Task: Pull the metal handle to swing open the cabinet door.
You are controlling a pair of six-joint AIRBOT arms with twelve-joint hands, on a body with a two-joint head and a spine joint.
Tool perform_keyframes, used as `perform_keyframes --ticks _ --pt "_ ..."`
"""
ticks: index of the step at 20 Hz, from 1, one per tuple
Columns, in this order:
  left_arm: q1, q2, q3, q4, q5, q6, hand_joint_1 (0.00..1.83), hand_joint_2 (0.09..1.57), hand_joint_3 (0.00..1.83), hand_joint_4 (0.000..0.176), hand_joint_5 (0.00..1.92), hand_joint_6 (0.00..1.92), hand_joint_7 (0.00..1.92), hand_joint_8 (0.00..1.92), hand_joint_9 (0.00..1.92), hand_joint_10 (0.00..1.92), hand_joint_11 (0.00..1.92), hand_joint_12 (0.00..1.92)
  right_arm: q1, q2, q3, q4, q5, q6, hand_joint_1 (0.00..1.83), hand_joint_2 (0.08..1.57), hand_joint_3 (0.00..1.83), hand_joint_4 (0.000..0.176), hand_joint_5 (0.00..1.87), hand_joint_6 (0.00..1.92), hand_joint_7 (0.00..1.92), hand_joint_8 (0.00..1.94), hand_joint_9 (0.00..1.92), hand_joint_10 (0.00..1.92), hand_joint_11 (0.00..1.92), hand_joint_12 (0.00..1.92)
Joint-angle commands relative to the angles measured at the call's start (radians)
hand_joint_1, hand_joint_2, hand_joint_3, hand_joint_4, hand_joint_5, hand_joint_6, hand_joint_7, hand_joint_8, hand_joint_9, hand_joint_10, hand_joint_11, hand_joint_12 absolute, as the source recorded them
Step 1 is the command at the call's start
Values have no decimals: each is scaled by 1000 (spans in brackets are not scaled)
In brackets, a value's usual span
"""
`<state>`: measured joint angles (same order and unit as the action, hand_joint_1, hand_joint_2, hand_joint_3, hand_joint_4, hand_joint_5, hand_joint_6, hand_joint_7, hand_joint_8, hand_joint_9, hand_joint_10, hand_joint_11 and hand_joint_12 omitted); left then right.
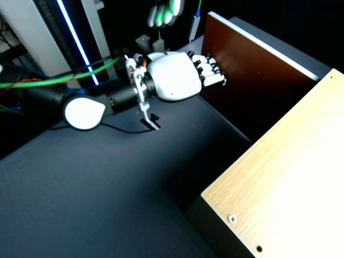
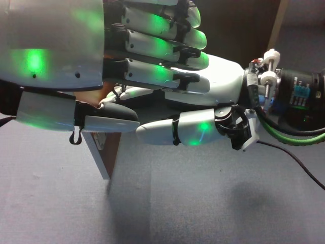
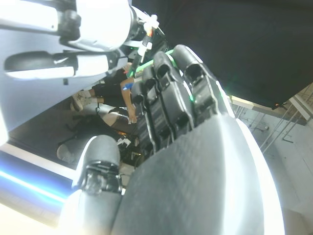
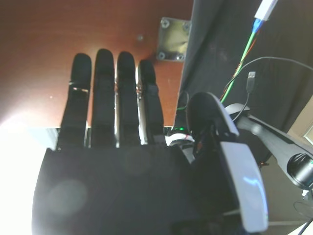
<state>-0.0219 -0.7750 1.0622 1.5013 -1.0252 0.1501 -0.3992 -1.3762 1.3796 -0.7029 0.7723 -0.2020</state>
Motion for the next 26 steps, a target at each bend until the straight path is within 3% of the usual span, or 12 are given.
perform_keyframes --ticks 1,8,16,22,26 --pt "-9 7 -1 -97 -25 11 0 1571 48 0 432 4 453 3 433 4 81 818 15 -1 2 47 106 4 0 1571 66 0 412 5 429 3 390 3 0 967" --pt "-9 7 -1 -97 -25 11 0 1571 47 0 421 0 440 0 419 0 67 814 18 0 12 30 105 4 0 1571 65 0 401 2 419 2 383 1 0 963" --pt "-9 7 -1 -97 -25 11 0 1571 47 0 425 2 447 2 425 2 73 820 50 72 15 14 97 4 0 1571 70 0 401 2 409 1 373 0 0 954" --pt "-9 7 -1 -97 -25 11 0 1571 25 0 426 1 448 0 427 1 75 800 87 75 36 -101 85 4 0 1571 62 0 390 1 409 3 379 3 0 960" --pt "-9 7 -1 -97 -25 11 0 1567 17 0 432 3 452 2 434 3 84 796 93 95 34 -67 85 4 0 1571 59 0 403 3 422 2 392 4 0 993"
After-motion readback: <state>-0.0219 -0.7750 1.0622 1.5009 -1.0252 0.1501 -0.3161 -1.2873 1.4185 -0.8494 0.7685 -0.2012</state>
